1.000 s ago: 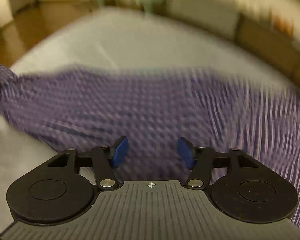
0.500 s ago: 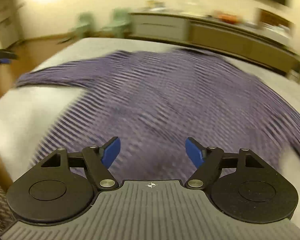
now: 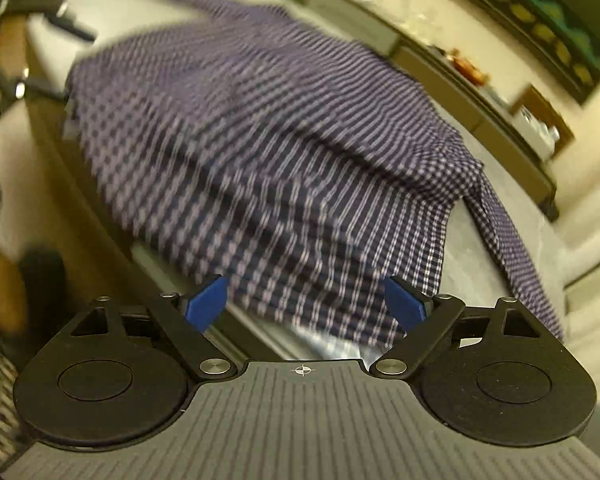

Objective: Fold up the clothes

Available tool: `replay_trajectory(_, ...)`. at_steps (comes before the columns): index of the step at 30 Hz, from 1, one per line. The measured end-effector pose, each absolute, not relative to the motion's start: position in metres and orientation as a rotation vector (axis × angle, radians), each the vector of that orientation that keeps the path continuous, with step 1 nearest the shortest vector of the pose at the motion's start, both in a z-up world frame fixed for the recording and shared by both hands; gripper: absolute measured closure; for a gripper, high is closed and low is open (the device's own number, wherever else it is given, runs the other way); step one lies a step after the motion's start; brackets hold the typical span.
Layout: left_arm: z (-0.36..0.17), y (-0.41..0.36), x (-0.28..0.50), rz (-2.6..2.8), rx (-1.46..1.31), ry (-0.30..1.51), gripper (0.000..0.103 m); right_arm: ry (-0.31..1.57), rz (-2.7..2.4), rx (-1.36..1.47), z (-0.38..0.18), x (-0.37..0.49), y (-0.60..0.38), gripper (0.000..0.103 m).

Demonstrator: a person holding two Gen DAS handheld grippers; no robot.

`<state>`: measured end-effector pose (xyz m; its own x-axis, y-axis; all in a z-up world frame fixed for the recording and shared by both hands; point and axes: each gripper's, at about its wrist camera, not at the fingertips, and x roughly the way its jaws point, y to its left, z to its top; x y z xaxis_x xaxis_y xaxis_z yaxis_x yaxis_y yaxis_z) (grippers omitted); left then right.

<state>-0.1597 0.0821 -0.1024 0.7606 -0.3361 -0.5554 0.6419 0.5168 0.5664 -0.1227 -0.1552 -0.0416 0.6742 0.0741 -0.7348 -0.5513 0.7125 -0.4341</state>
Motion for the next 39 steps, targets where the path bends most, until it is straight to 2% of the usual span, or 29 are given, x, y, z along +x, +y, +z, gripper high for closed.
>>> replay_trajectory(1, -0.106, 0.08, -0.156, -0.594, 0.849, 0.416, 0.053, 0.754, 0.386, -0.745, -0.048, -0.122, -0.153, 0.018)
replay_trajectory(2, -0.109, 0.078, -0.152, -0.582, 0.858, 0.428, 0.068, 0.743, 0.387, -0.779, -0.053, -0.12, -0.154, 0.021)
replay_trajectory(4, -0.108, 0.079, -0.142, -0.562, 0.824, 0.46, 0.086, 0.728, 0.397, -0.81, -0.059, -0.112, -0.159, 0.029)
replay_trajectory(5, -0.101, 0.083, -0.135, -0.559, 0.771, 0.472, 0.091, 0.734, 0.404, -0.805, -0.061, -0.106, -0.163, 0.037)
replay_trajectory(6, -0.093, 0.087, -0.13, -0.548, 0.712, 0.475, 0.092, 0.745, 0.407, -0.801, -0.064, -0.098, -0.168, 0.042)
replay_trajectory(7, -0.085, 0.093, -0.122, -0.524, 0.651, 0.483, 0.092, 0.761, 0.41, -0.796, -0.065, -0.09, -0.174, 0.051)
replay_trajectory(8, -0.077, 0.098, -0.115, -0.499, 0.592, 0.489, 0.093, 0.769, 0.41, -0.785, -0.065, -0.085, -0.181, 0.055)
replay_trajectory(15, -0.058, 0.11, -0.078, -0.353, 0.376, 0.564, 0.093, 0.694, 0.328, -0.662, -0.055, -0.063, -0.225, 0.052)
replay_trajectory(18, -0.051, 0.114, -0.067, -0.314, 0.291, 0.595, 0.093, 0.67, 0.428, -0.685, -0.057, -0.082, -0.227, 0.042)
replay_trajectory(19, -0.049, 0.116, -0.064, -0.301, 0.263, 0.605, 0.092, 0.652, 0.462, -0.721, -0.059, -0.089, -0.223, 0.035)
replay_trajectory(21, -0.046, 0.117, -0.055, -0.278, 0.214, 0.625, 0.092, 0.648, 0.526, -0.748, -0.065, -0.097, -0.218, 0.033)
replay_trajectory(25, -0.034, 0.122, -0.046, -0.222, 0.139, 0.658, 0.08, 0.678, 0.622, -0.701, -0.07, -0.1, -0.216, 0.035)
replay_trajectory(28, -0.03, 0.124, -0.063, -0.203, 0.122, 0.655, 0.063, 0.655, 0.666, -0.591, -0.068, -0.098, -0.211, 0.035)
replay_trajectory(30, -0.031, 0.125, -0.076, -0.181, 0.113, 0.657, 0.062, 0.62, 0.703, -0.505, -0.066, -0.096, -0.195, 0.035)
replay_trajectory(34, -0.029, 0.124, -0.11, -0.054, 0.103, 0.629, 0.059, 0.502, 0.855, -0.58, -0.067, -0.1, -0.12, 0.031)
replay_trajectory(36, -0.028, 0.123, -0.131, -0.006, 0.103, 0.61, 0.058, 0.457, 0.882, -0.644, -0.072, -0.094, -0.084, 0.033)
replay_trajectory(39, -0.027, 0.115, -0.159, 0.035, 0.147, 0.579, 0.058, 0.484, 0.879, -0.647, -0.081, -0.075, -0.063, 0.059)
